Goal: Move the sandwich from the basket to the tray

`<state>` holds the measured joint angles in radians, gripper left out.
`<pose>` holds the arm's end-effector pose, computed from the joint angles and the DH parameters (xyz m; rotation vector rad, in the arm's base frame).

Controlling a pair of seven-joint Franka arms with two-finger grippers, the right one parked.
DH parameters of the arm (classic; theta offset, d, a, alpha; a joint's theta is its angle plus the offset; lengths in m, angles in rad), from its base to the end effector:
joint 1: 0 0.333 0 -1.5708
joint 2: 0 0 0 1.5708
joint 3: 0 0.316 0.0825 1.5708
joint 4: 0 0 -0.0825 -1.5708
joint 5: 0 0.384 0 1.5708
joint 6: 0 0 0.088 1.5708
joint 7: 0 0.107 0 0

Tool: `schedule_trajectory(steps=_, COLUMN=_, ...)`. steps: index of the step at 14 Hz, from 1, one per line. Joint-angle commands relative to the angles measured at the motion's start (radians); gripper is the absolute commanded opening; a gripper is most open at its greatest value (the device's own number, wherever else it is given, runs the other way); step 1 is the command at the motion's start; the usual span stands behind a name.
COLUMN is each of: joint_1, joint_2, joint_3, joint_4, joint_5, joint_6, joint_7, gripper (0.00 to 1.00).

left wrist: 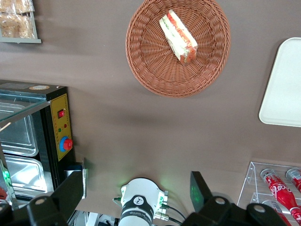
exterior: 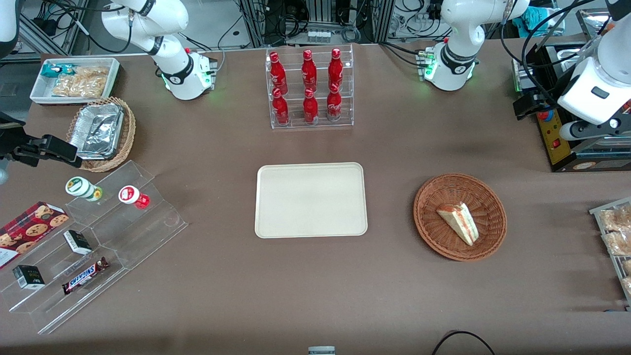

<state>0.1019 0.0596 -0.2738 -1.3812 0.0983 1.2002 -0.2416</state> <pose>0.5257 -0.0727 0.6518 -2.9942 -0.1391 0.3269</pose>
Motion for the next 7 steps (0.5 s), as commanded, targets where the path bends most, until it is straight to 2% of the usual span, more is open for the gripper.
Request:
schedule_trajectory(steps=1, joint_1=0.010, joint_2=-0.006, joint_3=-0.007, joint_4=-0.007, joint_5=0.012, joint_6=-0.018, joint_7=0.004, gripper=1.00)
schedule_trajectory(steps=5, joint_1=0.012, joint_2=0.022, joint_3=-0.002, joint_4=-0.015, joint_5=0.017, joint_6=-0.018, joint_7=-0.016, gripper=1.00)
schedule_trajectory(steps=7, joint_1=0.009, joint_2=0.070, joint_3=0.025, joint_4=-0.035, joint_5=0.017, joint_6=-0.007, joint_7=-0.112, gripper=1.00)
